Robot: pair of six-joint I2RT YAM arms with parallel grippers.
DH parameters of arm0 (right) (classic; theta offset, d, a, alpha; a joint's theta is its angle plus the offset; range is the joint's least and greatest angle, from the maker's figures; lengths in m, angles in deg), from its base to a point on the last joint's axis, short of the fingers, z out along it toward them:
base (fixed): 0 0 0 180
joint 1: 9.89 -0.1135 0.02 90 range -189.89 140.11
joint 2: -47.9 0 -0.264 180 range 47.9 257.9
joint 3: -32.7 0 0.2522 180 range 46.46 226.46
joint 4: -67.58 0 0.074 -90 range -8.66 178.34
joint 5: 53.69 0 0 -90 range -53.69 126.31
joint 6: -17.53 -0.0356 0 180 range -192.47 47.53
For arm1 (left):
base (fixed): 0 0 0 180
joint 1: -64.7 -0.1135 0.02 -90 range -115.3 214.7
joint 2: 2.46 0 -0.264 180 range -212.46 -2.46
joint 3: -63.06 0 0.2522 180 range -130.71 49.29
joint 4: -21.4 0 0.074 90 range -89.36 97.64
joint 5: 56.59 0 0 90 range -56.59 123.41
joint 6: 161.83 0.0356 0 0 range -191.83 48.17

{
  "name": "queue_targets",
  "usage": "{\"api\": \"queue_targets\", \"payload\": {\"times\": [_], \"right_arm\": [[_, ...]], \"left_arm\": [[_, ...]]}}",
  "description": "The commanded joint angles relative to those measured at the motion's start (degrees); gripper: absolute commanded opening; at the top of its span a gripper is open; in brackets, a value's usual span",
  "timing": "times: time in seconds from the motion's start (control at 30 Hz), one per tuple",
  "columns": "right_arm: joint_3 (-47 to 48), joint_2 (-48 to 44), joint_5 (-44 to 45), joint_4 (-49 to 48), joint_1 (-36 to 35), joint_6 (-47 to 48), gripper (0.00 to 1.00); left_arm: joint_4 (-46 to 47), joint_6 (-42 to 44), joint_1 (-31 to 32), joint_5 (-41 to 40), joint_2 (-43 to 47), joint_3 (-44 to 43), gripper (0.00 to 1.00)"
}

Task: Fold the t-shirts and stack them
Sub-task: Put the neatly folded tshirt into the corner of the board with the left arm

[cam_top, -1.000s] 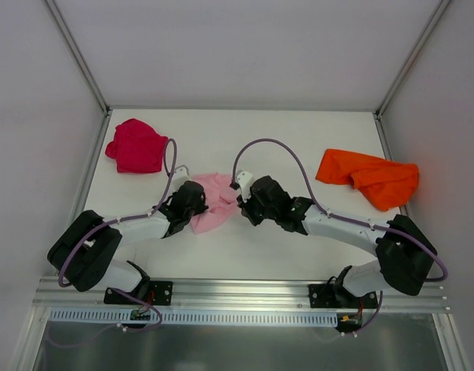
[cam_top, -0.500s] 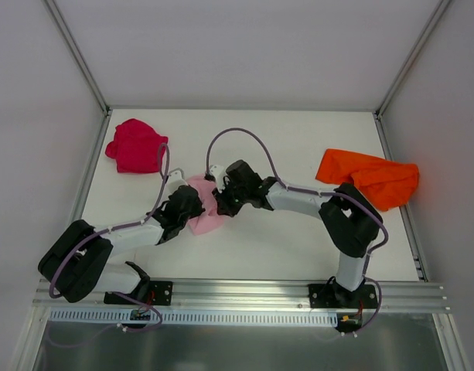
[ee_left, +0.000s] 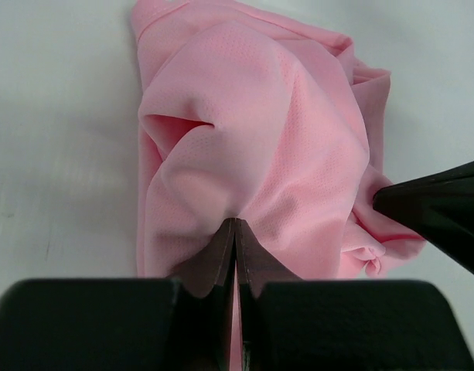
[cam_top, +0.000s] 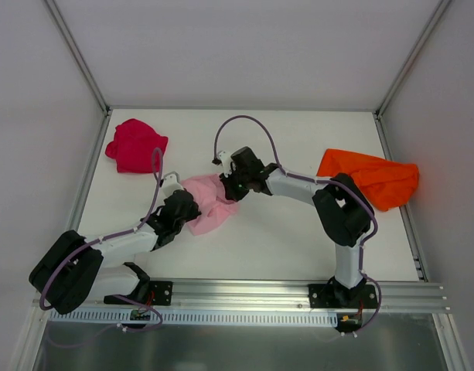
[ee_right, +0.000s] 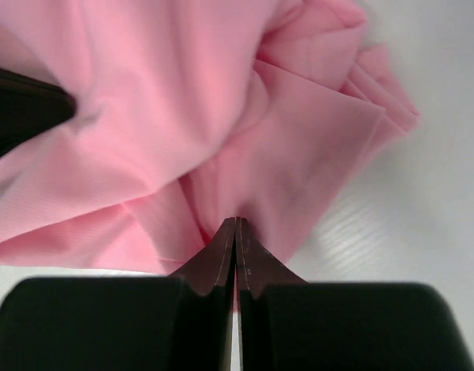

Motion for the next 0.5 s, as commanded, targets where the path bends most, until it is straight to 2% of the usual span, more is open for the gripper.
{"api": "queue_targets", "payload": {"times": [0.0,0.23,0.4,0.47], "right_arm": [[2.1,-0.4,7.9,3.2,0.5,0.7,0.01],[0.7,-3.0,13.2,4.3,1.0,1.0,0.01],[-5.6,-9.8,9.7,-2.1,1.0,-0.1,0.01],[-6.5,-11.8,9.6,-1.4,1.0,0.0,0.01]], "left_arm": [[-1.0,1.2,0.2,-3.4,1.4,0.9,0.00],[-1.5,1.2,0.1,-5.2,1.2,0.6,0.00],[-1.5,3.8,-0.3,-6.6,-0.9,-3.0,0.00],[-2.8,3.7,-3.3,-2.7,-3.6,-6.2,0.00]]}}
